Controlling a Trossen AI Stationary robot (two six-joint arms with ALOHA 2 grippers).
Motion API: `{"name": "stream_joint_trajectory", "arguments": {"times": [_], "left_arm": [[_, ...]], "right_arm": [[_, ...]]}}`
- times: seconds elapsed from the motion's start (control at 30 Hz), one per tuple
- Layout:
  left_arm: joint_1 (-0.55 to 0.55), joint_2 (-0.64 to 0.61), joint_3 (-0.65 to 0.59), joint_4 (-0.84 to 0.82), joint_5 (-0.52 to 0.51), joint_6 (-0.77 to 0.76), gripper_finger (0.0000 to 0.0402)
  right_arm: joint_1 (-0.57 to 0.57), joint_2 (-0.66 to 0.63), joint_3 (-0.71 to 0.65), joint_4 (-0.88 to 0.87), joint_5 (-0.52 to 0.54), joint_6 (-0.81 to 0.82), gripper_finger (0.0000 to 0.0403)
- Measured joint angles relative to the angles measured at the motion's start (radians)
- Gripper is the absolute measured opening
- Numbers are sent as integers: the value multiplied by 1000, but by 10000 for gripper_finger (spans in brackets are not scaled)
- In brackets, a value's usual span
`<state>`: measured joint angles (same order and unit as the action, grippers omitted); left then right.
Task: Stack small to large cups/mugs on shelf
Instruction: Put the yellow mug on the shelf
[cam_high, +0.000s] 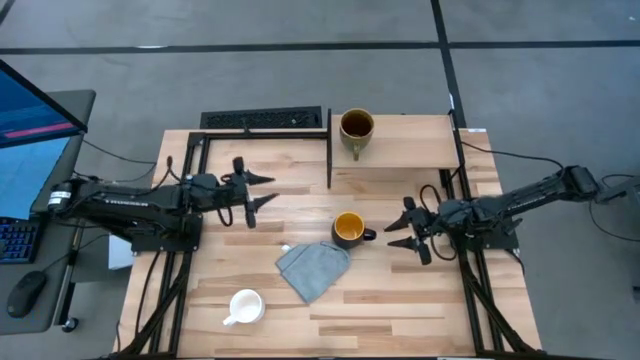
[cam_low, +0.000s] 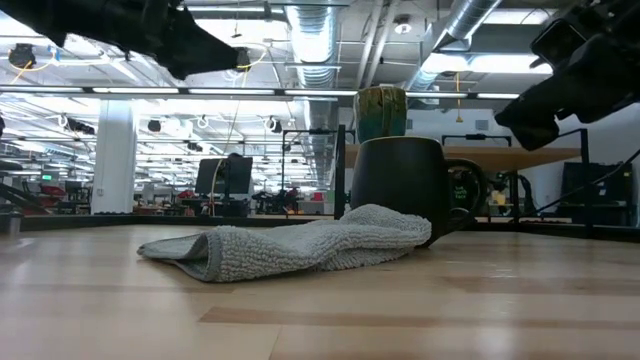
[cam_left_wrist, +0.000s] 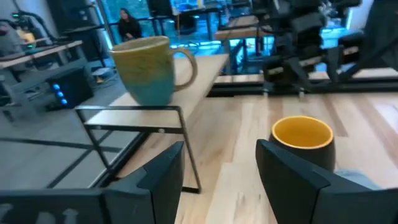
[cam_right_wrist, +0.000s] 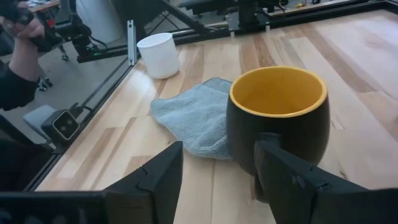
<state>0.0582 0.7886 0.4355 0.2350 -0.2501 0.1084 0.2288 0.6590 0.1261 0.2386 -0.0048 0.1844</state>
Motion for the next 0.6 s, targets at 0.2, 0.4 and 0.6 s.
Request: {"name": "stream_joint_trajectory", "arguments": {"times": [0.2,0.4,0.6], "left_arm": [[-1,-129,-8,-76,8,14,190],[-1,-284,-171,59,10,13,190],[-1,-398,-291,117,28,-2,190]], "right_arm": [[18,0,0,0,0,0,221],[27,0,0,1,2,-6,221],[26,0,0,1,2,-6,221]]}}
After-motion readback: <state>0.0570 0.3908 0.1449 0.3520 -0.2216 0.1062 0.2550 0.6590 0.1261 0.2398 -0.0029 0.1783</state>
